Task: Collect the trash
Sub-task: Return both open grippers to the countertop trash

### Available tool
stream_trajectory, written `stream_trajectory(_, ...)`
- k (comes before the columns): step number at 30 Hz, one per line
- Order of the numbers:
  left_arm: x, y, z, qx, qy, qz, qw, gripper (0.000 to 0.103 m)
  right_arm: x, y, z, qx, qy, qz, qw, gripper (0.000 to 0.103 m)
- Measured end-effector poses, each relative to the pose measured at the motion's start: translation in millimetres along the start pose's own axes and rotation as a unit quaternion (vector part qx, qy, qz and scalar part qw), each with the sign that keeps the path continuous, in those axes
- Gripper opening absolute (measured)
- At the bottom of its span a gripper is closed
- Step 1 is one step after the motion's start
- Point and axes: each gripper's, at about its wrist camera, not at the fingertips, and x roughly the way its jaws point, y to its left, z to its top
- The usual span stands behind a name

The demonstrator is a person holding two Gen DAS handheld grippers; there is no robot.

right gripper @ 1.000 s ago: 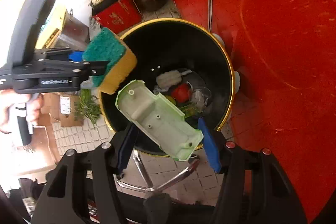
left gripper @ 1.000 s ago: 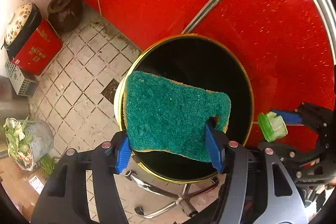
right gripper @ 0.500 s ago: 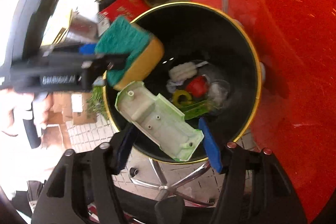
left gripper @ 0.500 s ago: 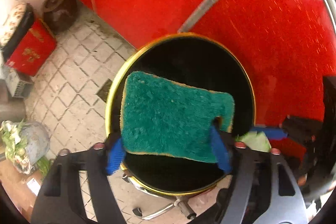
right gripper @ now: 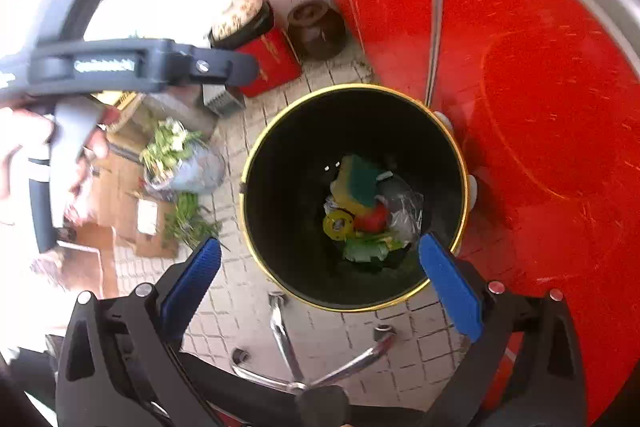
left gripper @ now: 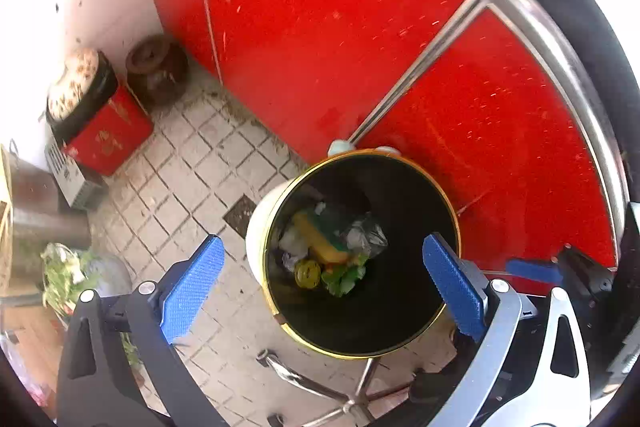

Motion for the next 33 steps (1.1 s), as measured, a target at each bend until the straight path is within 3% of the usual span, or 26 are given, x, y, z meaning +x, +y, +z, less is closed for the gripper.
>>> stream_trajectory(3,-21,-14,6,0.007,-0.028,-0.005,0.9996,0.096,-28,0,-5,0.003,-0.027,-0.005,1.000,0.096)
stream_trajectory(8,-87,-37,26,0.030,-0.084,-0.023,0.9957,0.096,-106,17,-11,-0.017,-0.110,-0.005,0.994,0.096)
stream_trajectory(12,-120,-90,53,0.106,-0.068,-0.066,0.9899,0.096,-188,15,-22,-0.016,-0.182,-0.062,0.981,0.096)
stream_trajectory(16,-139,-170,81,0.177,-0.063,-0.096,0.9775,0.096,-258,-29,-49,0.046,-0.231,-0.145,0.961,0.096)
stream_trajectory(20,-143,-271,95,0.265,-0.061,-0.116,0.9553,0.096,-311,-89,-93,0.137,-0.264,-0.213,0.931,0.096)
stream_trajectory(23,-132,-350,95,0.323,-0.035,-0.145,0.9348,0.096,-343,-132,-137,0.214,-0.288,-0.265,0.895,0.096)
stream_trajectory(26,-114,-444,84,0.403,-0.026,-0.143,0.9036,0.096,-367,-167,-184,0.274,-0.305,-0.316,0.856,0.096)
stream_trajectory(28,-106,-492,75,0.433,-0.022,-0.143,0.8897,0.096,-378,-184,-211,0.301,-0.323,-0.330,0.834,0.096)
stream_trajectory(30,-95,-542,70,0.452,-0.038,-0.134,0.8810,0.096,-384,-200,-234,0.325,-0.334,-0.330,0.821,0.096)
stream_trajectory(33,-75,-610,69,0.487,-0.053,-0.099,0.8663,0.096,-387,-228,-261,0.350,-0.331,-0.320,0.816,0.096)
